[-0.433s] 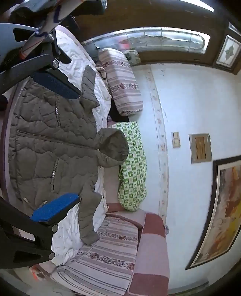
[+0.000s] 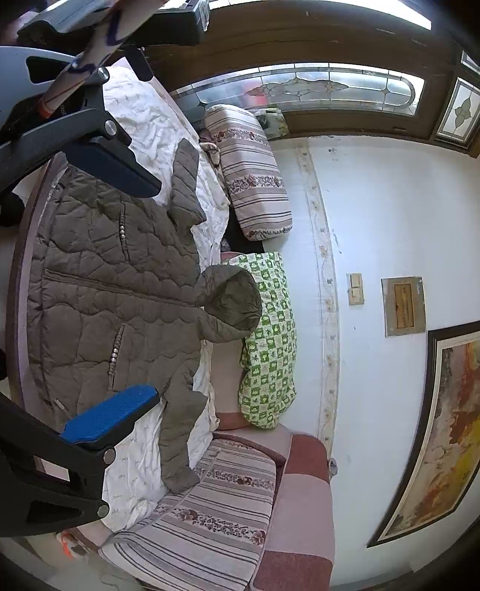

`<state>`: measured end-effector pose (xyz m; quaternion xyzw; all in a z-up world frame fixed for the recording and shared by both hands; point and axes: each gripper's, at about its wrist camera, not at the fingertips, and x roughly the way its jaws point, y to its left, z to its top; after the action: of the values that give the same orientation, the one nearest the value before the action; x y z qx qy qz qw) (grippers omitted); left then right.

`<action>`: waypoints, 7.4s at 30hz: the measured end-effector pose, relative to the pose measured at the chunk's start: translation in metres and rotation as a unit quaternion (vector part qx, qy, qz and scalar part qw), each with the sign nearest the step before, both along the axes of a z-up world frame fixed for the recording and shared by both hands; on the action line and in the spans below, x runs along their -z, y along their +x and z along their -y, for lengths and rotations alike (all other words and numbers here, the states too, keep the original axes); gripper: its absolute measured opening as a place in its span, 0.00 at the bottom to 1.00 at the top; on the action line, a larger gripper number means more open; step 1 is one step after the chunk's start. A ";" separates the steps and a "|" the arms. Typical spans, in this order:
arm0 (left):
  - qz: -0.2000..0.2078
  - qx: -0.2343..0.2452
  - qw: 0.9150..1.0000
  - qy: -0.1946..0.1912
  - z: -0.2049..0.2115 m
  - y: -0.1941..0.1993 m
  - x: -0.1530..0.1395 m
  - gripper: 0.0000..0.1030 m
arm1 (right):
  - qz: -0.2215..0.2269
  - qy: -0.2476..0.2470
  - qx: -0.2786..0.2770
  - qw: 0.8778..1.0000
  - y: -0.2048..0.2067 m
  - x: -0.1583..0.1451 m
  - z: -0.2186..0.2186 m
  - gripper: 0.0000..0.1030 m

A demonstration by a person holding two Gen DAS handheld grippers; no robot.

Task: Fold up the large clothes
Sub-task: 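Move both tools toward the jacket's sleeve ends, then grasp the sleeve cuff nearest the right tool with the right tool, then fold the held sleeve across the jacket body with the right tool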

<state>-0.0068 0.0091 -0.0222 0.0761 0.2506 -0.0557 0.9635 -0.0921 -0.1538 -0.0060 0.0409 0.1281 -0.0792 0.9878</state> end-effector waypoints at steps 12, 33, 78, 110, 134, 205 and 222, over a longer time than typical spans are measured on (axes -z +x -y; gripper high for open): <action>-0.015 0.029 0.999 0.000 0.013 0.000 -0.001 1.00 | -0.035 0.024 0.016 0.999 -0.001 -0.007 0.009 1.00; -0.043 0.035 0.998 0.010 0.027 0.032 0.017 1.00 | -0.071 0.058 0.023 0.996 0.033 0.015 0.032 1.00; -0.068 -0.034 0.997 0.015 0.105 0.348 0.102 1.00 | -0.245 0.069 0.130 0.958 0.279 0.057 0.188 1.00; -0.107 -0.081 0.991 0.012 0.093 0.402 0.124 1.00 | -0.251 0.273 0.358 0.857 0.253 0.104 0.532 0.96; -0.098 -0.068 0.991 0.056 0.113 0.410 0.139 1.00 | -0.239 0.300 0.417 0.824 0.268 0.193 0.619 0.50; -0.109 -0.105 0.988 -0.019 0.070 0.412 0.118 1.00 | -0.191 0.316 -0.098 0.924 0.436 0.115 0.190 0.48; -0.205 -0.073 0.976 0.016 0.095 0.464 0.178 1.00 | -0.292 0.288 0.088 0.908 0.449 0.207 0.286 0.14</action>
<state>0.4576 -0.0856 -0.1998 0.0603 0.4487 0.0049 0.8916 0.3567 -0.4401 -0.2127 0.3095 0.4241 -0.1336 0.8405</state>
